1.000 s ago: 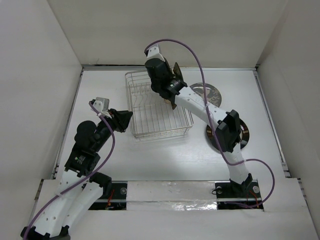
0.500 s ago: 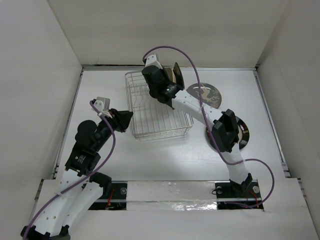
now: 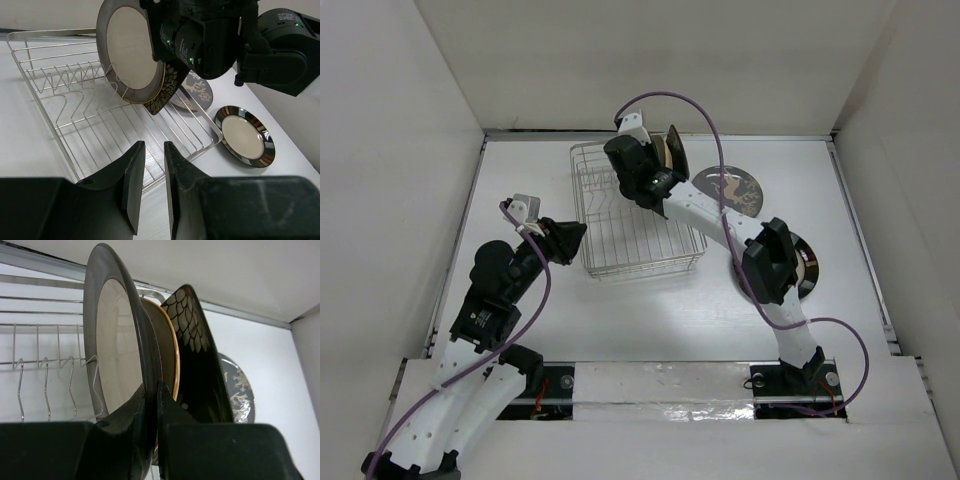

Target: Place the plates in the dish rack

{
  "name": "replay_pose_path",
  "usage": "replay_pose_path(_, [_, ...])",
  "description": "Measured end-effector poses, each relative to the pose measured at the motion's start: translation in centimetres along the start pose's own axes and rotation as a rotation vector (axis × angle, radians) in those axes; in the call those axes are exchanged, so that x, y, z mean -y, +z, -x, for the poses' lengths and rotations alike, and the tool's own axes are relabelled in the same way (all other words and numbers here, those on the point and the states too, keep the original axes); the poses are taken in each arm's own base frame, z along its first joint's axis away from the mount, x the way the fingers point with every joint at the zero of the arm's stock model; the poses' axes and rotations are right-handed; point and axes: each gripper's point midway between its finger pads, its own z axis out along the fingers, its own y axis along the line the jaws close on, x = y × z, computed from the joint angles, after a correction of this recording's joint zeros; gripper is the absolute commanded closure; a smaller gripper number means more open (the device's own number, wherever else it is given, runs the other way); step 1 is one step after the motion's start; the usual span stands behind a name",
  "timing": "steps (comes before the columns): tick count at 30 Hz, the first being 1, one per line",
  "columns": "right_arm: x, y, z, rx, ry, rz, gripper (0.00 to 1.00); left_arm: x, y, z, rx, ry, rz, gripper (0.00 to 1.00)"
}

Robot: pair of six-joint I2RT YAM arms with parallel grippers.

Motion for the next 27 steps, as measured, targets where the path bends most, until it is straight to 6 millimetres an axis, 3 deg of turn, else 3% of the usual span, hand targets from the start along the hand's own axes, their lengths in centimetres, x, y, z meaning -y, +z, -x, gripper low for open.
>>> replay_pose_path(6, [-1.0,0.5,-2.4,-0.044,0.046,0.023,0.86,0.1,0.0,0.0,-0.001,0.000,-0.003,0.80])
replay_pose_path(9, [-1.0,0.5,-2.6,-0.044,0.076,0.031,0.79,0.1,0.0,-0.1,-0.002,-0.001,-0.003,0.80])
replay_pose_path(12, [-1.2,0.2,-2.7,-0.042,0.100,0.063,0.67,0.0,0.1,-0.1,-0.004,-0.001,-0.003,0.80])
replay_pose_path(13, [-1.4,0.1,-2.7,-0.044,0.106,0.074,0.57,0.0,0.1,-0.1,-0.005,-0.001,-0.003,0.80])
replay_pose_path(21, [-2.5,-0.8,-2.7,-0.051,0.134,0.165,0.24,-0.1,0.2,-0.3,-0.013,-0.002,0.001,0.80])
replay_pose_path(25, [-1.3,-2.9,-1.0,-0.022,0.191,0.271,0.09,-0.1,0.3,-0.4,-0.018,-0.003,0.003,0.80])
replay_pose_path(27, [0.2,-4.4,0.6,0.011,0.242,0.336,0.07,-0.2,0.3,-0.4,-0.018,-0.003,0.004,0.80])
